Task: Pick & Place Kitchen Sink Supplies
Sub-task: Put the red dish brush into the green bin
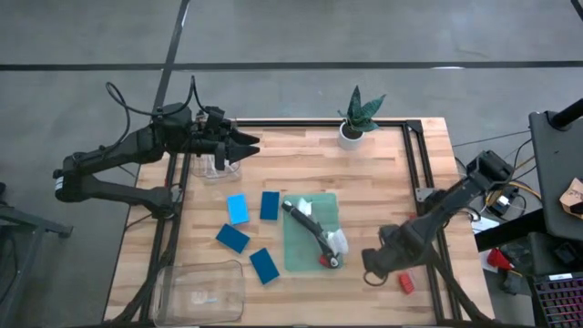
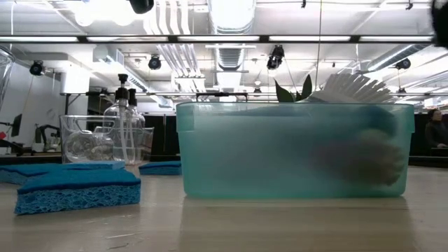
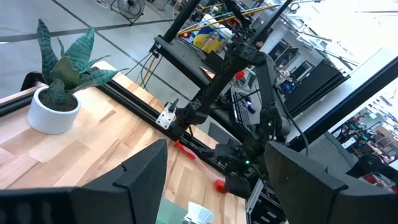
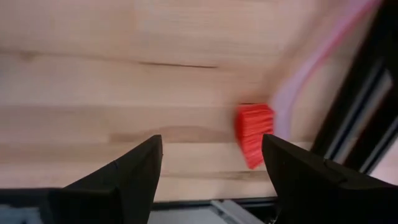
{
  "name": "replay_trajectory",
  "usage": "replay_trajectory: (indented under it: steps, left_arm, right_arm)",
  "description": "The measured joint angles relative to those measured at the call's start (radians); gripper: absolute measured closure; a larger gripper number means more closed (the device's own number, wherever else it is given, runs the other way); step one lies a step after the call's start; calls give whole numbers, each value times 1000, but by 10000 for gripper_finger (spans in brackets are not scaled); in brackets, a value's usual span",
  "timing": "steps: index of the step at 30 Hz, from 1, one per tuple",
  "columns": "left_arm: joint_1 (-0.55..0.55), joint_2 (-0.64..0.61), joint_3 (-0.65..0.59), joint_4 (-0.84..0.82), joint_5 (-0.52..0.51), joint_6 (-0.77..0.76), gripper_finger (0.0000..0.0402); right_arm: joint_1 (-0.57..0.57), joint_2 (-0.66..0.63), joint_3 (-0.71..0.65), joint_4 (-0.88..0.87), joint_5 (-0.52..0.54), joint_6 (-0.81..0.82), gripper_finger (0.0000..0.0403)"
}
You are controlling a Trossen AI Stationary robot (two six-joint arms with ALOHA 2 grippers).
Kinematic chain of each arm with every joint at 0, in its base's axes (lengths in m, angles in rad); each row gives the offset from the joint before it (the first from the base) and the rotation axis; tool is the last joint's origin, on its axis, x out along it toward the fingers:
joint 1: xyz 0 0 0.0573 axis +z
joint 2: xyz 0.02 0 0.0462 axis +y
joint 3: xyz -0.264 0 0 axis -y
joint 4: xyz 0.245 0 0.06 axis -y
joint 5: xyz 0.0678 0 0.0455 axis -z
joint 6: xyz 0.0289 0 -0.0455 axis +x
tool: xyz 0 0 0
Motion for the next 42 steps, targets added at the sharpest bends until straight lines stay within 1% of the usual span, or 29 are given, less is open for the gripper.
replay_trajectory:
  steps: [7,17,23,32,37,40,42]
  left_arm:
    - [0,0,0,0,0,-1,140]
    - [0,0,0,3,-4,-6,140]
    - [0,0,0,3,-4,-29,140]
    - [0,0,0,3,-18,-48,140]
    - [0,3,0,4,-40,-50,140]
    - [0,8,0,4,-44,-49,140]
    - [0,12,0,4,-44,-47,140]
  right_arm:
    - [90,-21,-60,-3,-4,165,146]
    - [114,-21,-177,9,-16,168,158]
    - [113,-33,-274,141,-21,175,156]
    - [118,-36,-366,248,-16,172,171]
    - [118,-38,-378,278,21,155,195]
    - [118,-36,-375,282,38,136,225]
    - [118,-35,-372,285,50,115,252]
